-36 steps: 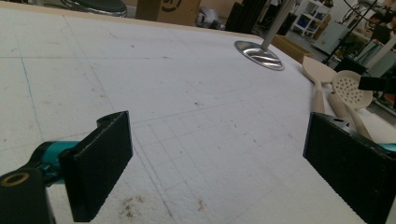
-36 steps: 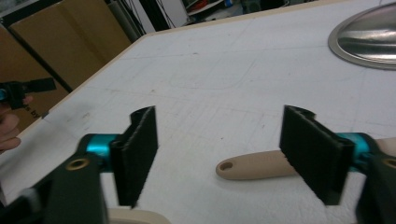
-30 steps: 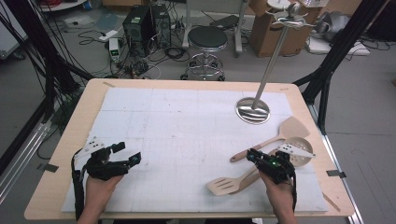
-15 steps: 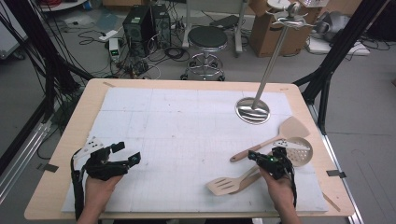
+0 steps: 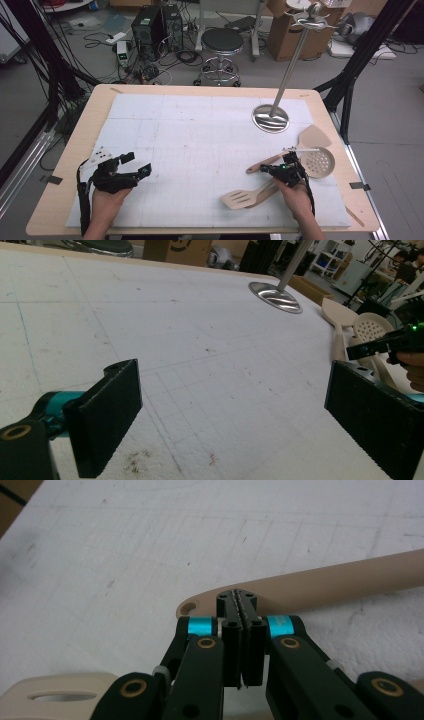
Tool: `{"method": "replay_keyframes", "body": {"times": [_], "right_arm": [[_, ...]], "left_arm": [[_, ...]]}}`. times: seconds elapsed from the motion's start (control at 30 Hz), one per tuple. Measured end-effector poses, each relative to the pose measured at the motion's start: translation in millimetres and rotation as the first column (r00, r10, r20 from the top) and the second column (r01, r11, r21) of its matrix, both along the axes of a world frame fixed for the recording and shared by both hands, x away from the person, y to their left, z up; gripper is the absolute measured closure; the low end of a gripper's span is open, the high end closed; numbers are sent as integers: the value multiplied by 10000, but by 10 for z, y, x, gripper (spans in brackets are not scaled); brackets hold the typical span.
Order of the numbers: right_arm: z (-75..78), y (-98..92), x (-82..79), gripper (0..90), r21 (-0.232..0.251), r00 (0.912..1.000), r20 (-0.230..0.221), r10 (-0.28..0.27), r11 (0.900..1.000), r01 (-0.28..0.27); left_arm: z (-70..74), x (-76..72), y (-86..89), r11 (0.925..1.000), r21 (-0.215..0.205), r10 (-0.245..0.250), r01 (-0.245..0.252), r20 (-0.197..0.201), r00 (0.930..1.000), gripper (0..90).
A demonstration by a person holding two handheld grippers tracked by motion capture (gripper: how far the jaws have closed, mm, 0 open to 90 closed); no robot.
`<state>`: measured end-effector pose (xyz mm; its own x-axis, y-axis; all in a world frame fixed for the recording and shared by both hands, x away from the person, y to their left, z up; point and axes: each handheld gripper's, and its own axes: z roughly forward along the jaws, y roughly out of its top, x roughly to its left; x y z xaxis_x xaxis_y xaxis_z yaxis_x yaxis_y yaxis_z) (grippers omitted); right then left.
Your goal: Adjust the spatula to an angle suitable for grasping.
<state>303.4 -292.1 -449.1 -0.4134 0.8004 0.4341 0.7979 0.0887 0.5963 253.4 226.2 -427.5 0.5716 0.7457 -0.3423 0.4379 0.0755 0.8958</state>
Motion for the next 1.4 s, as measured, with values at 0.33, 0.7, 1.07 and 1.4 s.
{"method": "replay_keyframes", "body": {"times": [0.33, 0.7, 1.07, 1.4], "right_arm": [[19, 43, 75, 900, -166, 9978, -639, 147, 9997, -158], [61, 209, 303, 900, -654, 9974, -710, 146, 9977, -193], [65, 289, 514, 900, -496, 9972, -716, 209, 9985, -245], [77, 374, 711, 900, -378, 9964, -788, 310, 9987, -341]], "left_arm": [[0, 4, -11, 10000, -24, -54, 54, -15, 10000, 88], [-14, 32, -46, 9999, -46, -145, 144, -115, 9998, 88], [-30, 35, -37, 9999, -24, -127, 127, -166, 9998, 88], [-47, 48, -91, 9995, 95, -299, 301, -270, 9992, 89]]}}
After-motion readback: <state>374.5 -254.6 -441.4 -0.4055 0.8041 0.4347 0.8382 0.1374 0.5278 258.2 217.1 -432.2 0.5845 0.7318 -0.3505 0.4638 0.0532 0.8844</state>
